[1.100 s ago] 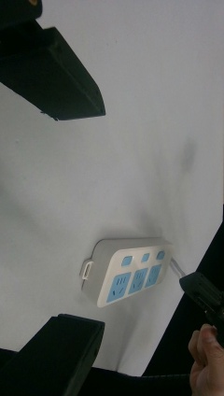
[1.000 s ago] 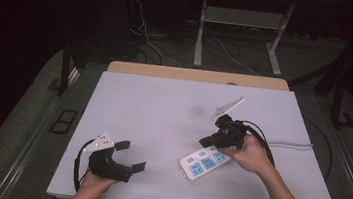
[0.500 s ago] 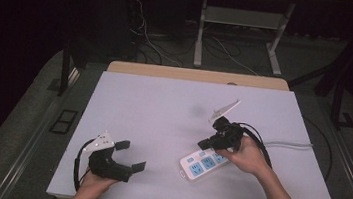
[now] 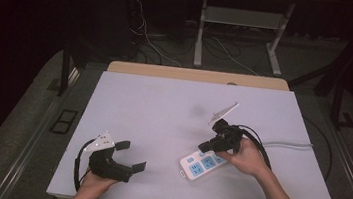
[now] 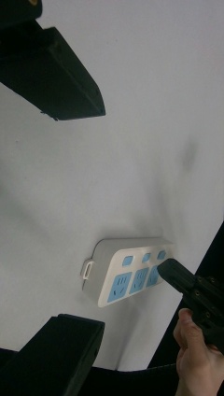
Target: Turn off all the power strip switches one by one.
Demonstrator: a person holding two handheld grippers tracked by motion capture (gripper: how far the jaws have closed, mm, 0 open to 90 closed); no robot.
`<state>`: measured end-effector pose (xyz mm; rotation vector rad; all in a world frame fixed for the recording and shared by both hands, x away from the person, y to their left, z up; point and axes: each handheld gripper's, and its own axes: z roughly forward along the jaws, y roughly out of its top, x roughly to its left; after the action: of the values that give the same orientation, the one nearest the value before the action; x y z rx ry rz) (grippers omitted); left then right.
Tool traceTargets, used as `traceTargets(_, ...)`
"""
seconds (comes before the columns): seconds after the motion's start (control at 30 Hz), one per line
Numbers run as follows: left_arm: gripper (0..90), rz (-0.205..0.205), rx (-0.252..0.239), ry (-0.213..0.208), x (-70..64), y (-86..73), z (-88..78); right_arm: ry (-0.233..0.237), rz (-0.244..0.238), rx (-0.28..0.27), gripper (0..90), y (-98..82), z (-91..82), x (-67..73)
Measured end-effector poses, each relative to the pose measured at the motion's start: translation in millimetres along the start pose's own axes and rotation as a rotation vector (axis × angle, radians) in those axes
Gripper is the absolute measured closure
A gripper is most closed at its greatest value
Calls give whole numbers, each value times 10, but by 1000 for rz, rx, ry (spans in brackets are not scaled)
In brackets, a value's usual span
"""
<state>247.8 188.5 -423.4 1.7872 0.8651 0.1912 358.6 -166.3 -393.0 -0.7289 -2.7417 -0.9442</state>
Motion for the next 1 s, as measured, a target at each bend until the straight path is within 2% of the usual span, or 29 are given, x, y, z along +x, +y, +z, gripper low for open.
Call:
traceTargets(0.37, 0, -3, -1, 1, 3, -1, -3, 0, 15, 17, 900, -53, 60, -37)
traceTargets(0.7, 0, 2, 4, 3, 0, 0, 6, -7, 5, 36, 900, -59, 133, -58)
traceTargets(1.0, 0, 6, 8, 2, 0, 1, 8, -11, -6, 30, 900, -61, 148, -58)
